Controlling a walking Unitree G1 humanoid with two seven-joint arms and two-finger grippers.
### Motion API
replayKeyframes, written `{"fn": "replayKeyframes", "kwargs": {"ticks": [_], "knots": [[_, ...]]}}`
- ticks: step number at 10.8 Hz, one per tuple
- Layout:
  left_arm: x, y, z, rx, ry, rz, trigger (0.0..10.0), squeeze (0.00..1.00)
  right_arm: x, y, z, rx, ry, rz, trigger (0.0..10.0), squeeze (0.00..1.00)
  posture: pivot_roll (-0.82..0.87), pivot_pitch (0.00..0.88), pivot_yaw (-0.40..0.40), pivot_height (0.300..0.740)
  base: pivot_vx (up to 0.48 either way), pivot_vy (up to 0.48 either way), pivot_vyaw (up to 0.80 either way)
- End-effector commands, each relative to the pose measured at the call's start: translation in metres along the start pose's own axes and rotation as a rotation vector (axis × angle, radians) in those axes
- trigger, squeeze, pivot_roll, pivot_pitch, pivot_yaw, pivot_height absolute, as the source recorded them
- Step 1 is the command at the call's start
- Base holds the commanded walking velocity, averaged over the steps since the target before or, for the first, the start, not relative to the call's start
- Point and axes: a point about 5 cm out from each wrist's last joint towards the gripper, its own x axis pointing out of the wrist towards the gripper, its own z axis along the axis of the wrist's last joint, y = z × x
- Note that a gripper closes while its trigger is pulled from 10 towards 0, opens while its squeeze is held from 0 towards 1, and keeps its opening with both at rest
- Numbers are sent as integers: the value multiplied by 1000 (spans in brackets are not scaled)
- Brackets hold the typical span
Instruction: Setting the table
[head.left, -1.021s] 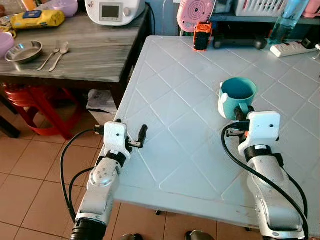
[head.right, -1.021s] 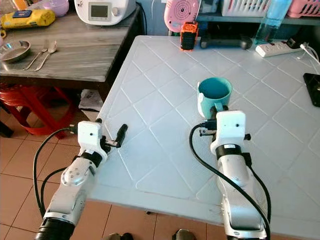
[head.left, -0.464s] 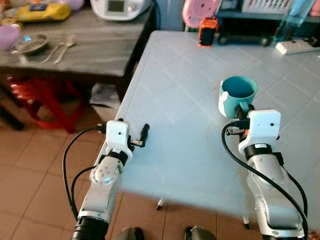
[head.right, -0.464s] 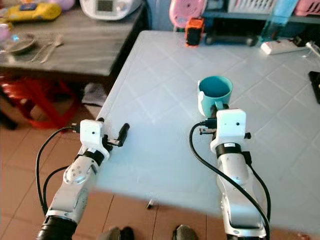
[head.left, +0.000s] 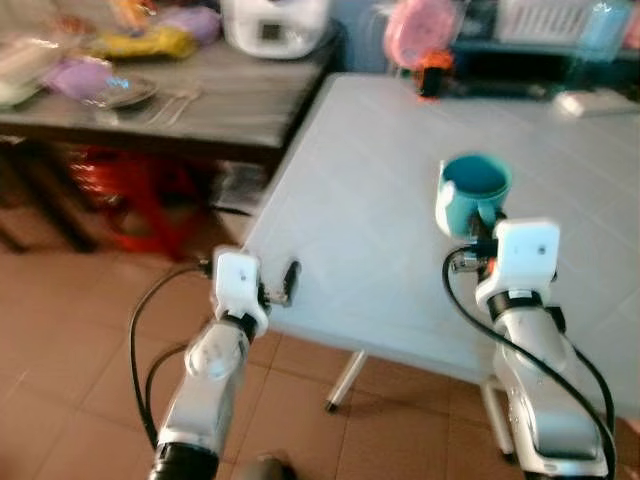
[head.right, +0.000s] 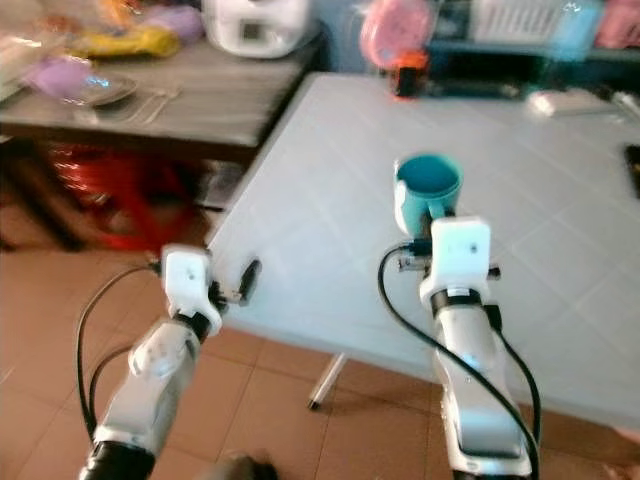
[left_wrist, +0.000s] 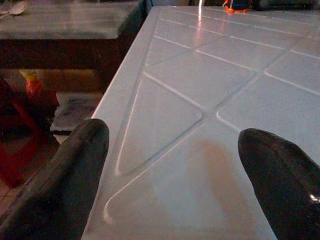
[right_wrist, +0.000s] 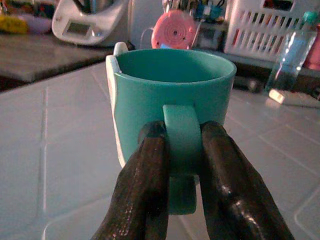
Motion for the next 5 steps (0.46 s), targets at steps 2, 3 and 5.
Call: {"fn": "replayKeyframes", "kwargs": {"ticks": [2,3,5], "knots": [[0,5,2,27,-12,4,10000,0,1,1,2,8,-8,-4,10000,0,-163,118,69,740,0,0,0],[1,5,3,34,-21,-4,10000,0,1,1,2,7,-9,-5,10000,0,-165,117,67,740,0,0,0],[2,4,2,5,-14,0,10000,0,2,0,2,7,-9,-5,10000,0,-169,111,60,740,0,0,0]]}}
